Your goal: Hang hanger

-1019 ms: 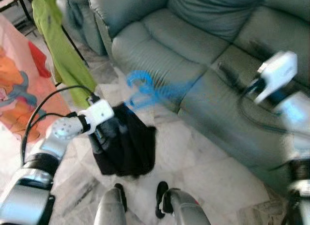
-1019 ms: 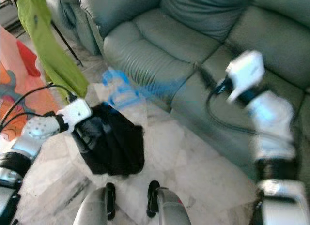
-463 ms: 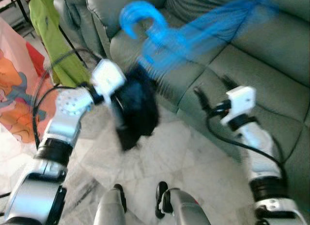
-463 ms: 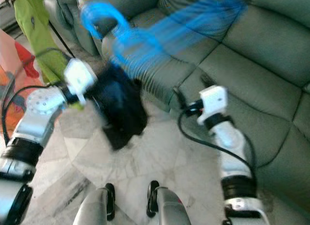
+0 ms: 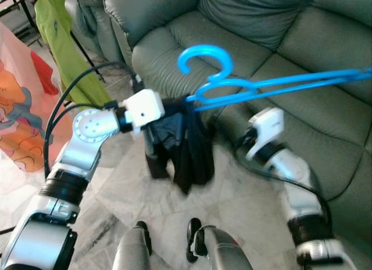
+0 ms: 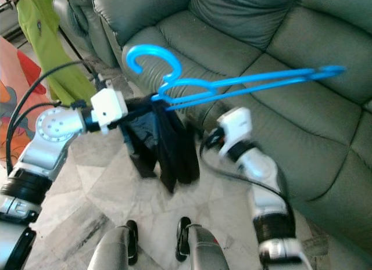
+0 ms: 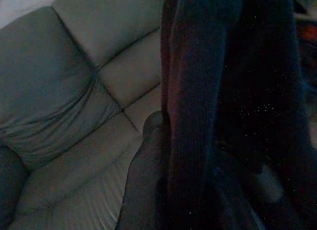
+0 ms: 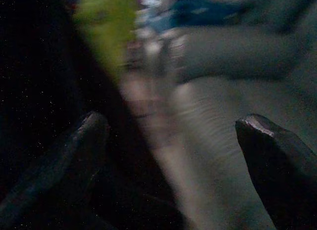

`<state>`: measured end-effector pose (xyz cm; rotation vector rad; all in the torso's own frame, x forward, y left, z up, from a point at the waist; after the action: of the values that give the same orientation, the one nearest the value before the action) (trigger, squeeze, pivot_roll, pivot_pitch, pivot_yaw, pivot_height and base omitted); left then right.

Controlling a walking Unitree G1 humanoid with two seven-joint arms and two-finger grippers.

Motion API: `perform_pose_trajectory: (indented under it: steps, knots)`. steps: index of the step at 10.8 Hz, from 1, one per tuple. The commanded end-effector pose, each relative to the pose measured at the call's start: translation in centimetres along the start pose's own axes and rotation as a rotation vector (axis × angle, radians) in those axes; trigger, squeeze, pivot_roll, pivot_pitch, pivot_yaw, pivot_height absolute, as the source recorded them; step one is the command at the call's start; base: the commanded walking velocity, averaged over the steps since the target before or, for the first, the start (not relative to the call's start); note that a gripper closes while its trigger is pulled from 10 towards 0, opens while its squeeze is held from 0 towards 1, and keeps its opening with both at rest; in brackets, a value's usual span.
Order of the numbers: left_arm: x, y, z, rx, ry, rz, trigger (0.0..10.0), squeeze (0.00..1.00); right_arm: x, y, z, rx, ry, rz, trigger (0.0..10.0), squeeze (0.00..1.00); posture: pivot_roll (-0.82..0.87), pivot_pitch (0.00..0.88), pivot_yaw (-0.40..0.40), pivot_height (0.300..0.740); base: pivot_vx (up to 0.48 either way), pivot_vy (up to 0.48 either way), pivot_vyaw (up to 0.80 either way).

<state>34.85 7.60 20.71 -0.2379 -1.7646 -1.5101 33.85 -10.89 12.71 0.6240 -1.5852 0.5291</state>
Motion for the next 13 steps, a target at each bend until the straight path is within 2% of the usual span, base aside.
perform_pose_trajectory:
  steps: [1, 2, 5, 7, 8, 9, 10, 11, 12, 13]
  knots:
    - [1.8, 0.7, -0.5, -0.002, -0.056, -0.049, 0.0, 0.0, -0.8, 1.6, 0.5, 0.105, 0.047, -0.039, 10.0, 0.0, -0.06, 0.222, -0.026, 0.74, 0.0, 0.0, 0.0]
    - [2.5, 0.8, -0.7, 0.001, -0.082, -0.047, 0.0, 0.0, -1.1, 1.8, 0.7, 0.12, 0.06, -0.037, 10.0, 0.0, -0.06, 0.223, -0.025, 0.74, 0.0, 0.0, 0.0]
    - [5.5, 1.5, -1.4, 0.024, -0.172, -0.048, 0.0, 0.0, -1.8, 0.9, 0.3, 0.094, 0.107, -0.05, 10.0, 0.0, -0.05, 0.222, -0.029, 0.74, 0.0, 0.0, 0.0]
    - [8.9, 3.1, -1.8, 0.075, -0.28, 0.004, 0.0, 0.0, -5.3, -1.2, 0.7, -0.06, 0.238, -0.16, 10.0, 0.0, -0.04, 0.221, -0.035, 0.74, 0.0, 0.0, 0.0]
    - [10.3, 3.6, -1.8, 0.085, -0.315, -0.001, 0.0, 0.0, -7.0, -2.3, 1.1, -0.158, 0.286, -0.236, 10.0, 0.0, -0.03, 0.222, -0.036, 0.74, 0.0, 0.0, 0.0]
    - [11.3, 4.2, -1.7, 0.106, -0.344, 0.017, 0.0, 0.0, -7.8, -3.0, 1.3, -0.222, 0.298, -0.283, 10.0, 0.0, -0.02, 0.221, -0.037, 0.74, 0.0, 0.0, 0.0]
    - [11.8, 4.7, -1.5, 0.121, -0.351, 0.037, 0.0, 0.0, -8.3, -3.4, 1.3, -0.259, 0.309, -0.305, 10.0, 0.0, -0.02, 0.223, -0.039, 0.74, 0.0, 0.0, 0.0]
    - [10.7, 4.7, -1.2, 0.134, -0.304, 0.018, 0.0, 0.0, -8.1, -4.6, 2.0, -0.319, 0.315, -0.252, 10.0, 0.0, -0.02, 0.223, -0.04, 0.74, 0.0, 0.0, 0.0]
    - [9.3, 4.7, -0.8, 0.151, -0.254, 0.019, 0.0, 0.0, -7.7, -7.3, 3.7, -0.463, 0.316, -0.215, 2.0, 0.0, -0.03, 0.226, -0.044, 0.74, 0.0, 0.0, 0.0]
    - [7.9, 4.6, -0.5, 0.15, -0.202, 0.009, 0.0, 0.0, -7.0, -10.1, 5.6, -0.617, 0.298, -0.195, 0.0, 0.0, -0.04, 0.227, -0.044, 0.74, 0.0, 0.0, 0.0]
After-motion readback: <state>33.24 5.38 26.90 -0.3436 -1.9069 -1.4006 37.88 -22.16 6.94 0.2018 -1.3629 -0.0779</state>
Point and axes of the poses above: a point about 5 cm out from each wrist's last joint towards the gripper, its own z axis pointing back from the gripper into the wrist, its own x axis along the axis of the wrist's last joint, y = z × x, the point moved 5 cm from there along -z, pointing out of the wrist towards the gripper, and after that the axes turned 8 degrees about -z, right-handed, at the moved point
